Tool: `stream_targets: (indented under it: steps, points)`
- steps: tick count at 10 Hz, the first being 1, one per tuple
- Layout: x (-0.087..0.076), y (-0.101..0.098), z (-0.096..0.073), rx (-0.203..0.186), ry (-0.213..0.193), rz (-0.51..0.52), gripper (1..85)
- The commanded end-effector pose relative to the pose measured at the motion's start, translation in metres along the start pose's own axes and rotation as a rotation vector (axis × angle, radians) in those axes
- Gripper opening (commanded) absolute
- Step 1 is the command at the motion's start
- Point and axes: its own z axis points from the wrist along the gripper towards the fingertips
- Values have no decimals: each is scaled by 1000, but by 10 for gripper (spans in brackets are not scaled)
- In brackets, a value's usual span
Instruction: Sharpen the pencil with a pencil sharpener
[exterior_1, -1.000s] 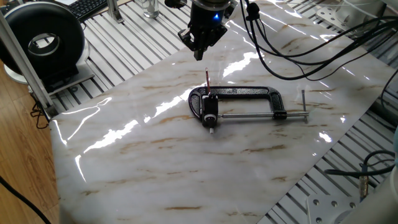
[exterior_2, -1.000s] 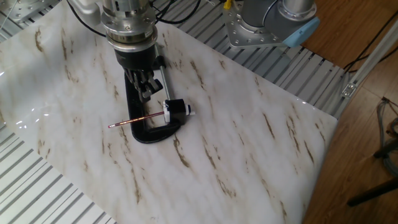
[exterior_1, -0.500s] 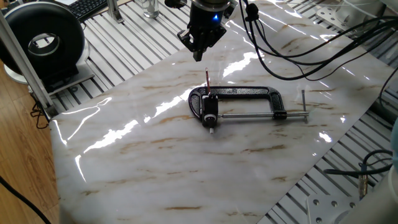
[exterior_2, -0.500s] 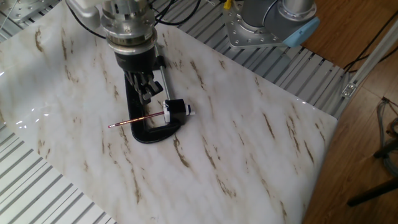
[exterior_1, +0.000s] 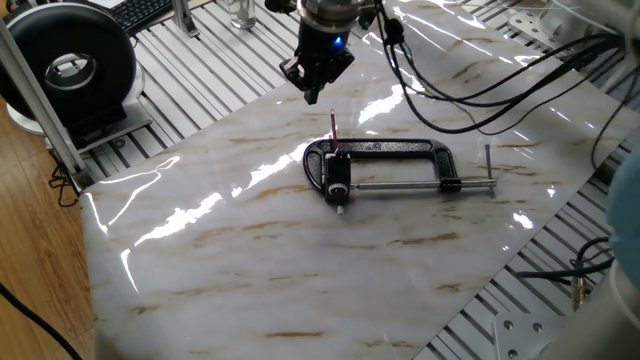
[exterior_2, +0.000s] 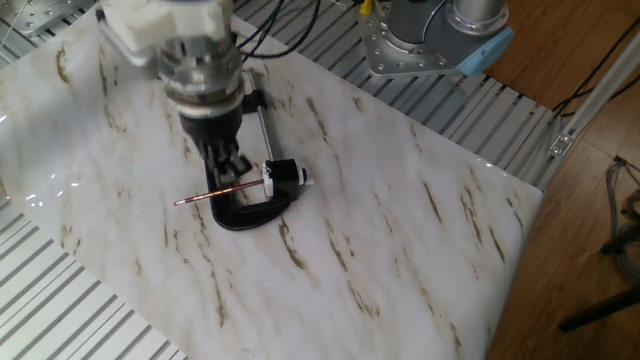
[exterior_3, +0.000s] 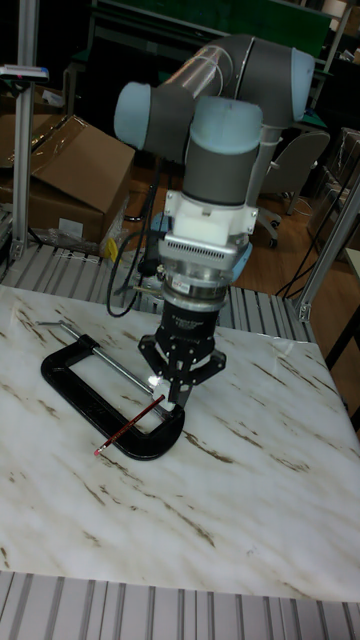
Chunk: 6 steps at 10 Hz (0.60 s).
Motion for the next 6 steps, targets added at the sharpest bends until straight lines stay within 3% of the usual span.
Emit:
stream_targets:
  steps: [1,3,6]
  points:
    - [-15,-4,28,-4,-25,-17,10]
    - [-17,-6,29,0,-33,-17,10]
    - [-7,-9,30,14,8,-49,10]
